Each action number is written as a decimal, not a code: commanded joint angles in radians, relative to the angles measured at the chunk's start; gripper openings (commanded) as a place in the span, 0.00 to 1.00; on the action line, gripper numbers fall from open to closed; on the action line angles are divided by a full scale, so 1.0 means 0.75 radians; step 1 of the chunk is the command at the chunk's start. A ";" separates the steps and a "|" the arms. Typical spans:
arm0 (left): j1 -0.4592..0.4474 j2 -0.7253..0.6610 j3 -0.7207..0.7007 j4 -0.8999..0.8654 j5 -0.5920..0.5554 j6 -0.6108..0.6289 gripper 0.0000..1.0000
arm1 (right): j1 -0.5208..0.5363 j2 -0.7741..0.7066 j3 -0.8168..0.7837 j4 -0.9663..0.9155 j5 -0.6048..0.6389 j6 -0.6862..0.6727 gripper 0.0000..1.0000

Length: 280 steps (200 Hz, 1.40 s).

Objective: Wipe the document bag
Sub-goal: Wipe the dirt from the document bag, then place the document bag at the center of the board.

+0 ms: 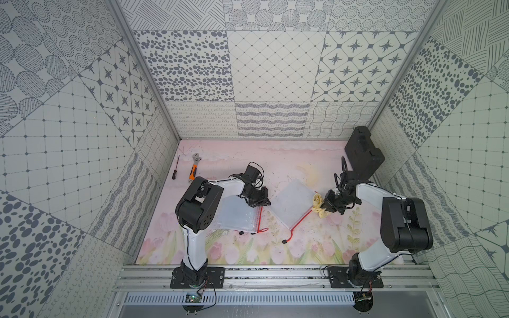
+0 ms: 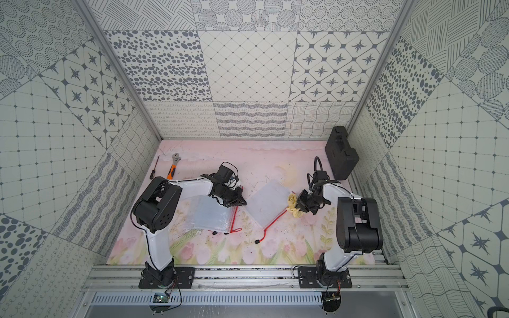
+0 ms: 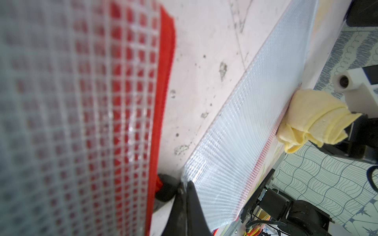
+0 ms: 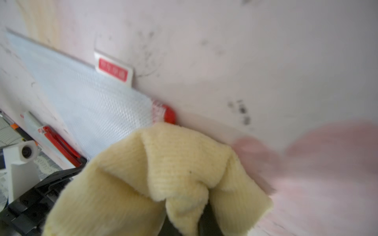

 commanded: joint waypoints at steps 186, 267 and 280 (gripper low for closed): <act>-0.356 1.070 1.882 -0.172 0.049 -0.625 0.00 | 0.012 -0.847 0.222 -0.509 0.199 -0.051 0.00; -0.336 0.540 1.412 -0.638 -0.493 -0.018 0.64 | 0.012 -0.823 0.173 -0.452 0.135 -0.036 0.00; -0.330 0.378 1.289 -0.750 -0.754 0.041 0.71 | 0.012 -0.817 0.166 -0.442 0.125 -0.036 0.00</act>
